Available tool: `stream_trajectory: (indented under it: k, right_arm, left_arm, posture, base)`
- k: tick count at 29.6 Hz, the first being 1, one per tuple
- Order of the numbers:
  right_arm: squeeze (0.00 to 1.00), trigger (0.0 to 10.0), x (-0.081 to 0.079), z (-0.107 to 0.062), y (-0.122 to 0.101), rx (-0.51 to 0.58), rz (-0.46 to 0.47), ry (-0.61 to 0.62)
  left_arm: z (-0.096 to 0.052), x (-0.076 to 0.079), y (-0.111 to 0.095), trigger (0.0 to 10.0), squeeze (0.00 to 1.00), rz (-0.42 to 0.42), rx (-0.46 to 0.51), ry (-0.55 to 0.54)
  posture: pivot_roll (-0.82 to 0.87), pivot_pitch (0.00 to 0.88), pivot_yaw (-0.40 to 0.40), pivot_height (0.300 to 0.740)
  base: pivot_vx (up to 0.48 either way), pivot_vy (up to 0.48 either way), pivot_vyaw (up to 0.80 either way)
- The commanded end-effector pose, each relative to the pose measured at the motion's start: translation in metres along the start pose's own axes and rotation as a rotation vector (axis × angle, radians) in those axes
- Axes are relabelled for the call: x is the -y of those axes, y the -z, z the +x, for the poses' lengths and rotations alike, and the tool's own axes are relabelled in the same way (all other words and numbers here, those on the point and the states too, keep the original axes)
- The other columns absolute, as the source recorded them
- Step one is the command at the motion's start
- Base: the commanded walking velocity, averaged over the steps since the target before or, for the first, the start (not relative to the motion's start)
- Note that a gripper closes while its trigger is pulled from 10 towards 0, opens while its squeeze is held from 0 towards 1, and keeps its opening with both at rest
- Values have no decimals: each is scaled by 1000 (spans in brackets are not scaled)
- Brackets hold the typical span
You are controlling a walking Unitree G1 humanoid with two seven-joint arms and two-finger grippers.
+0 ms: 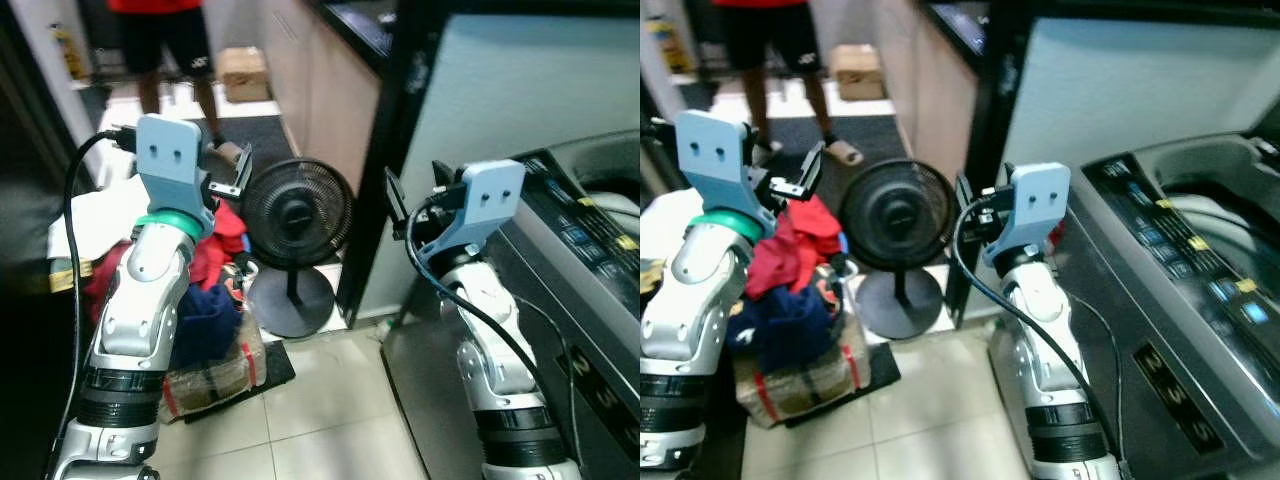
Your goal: Clothes washing
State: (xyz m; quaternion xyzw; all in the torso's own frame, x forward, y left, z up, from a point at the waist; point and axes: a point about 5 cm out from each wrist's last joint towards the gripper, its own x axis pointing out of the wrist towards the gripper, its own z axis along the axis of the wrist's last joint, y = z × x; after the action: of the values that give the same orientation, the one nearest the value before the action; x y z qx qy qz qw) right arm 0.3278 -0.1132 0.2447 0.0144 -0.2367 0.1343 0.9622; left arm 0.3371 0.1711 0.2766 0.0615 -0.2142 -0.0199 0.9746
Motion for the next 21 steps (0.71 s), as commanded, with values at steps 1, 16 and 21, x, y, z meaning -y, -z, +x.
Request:
stream_trajectory:
  k: [1,16,21]
  right_arm:
    - [0,10000,5,-3,2,-10,-9,13]
    - [0,10000,0,-3,3,-12,-10,2]
    - [0,10000,0,-4,4,-13,-10,5]
  left_arm:
    - [-1,3,4,10000,0,-7,-20,6]
    - [-1,3,6,10000,0,10,-20,-8]
    - [0,3,7,10000,0,13,-23,-9]
  posture:
    - [41,23,-29,740]
    - [42,29,-28,740]
    - [38,33,-27,740]
  base:
    - [0,0,769]
    - [174,0,381]
    - [465,0,0]
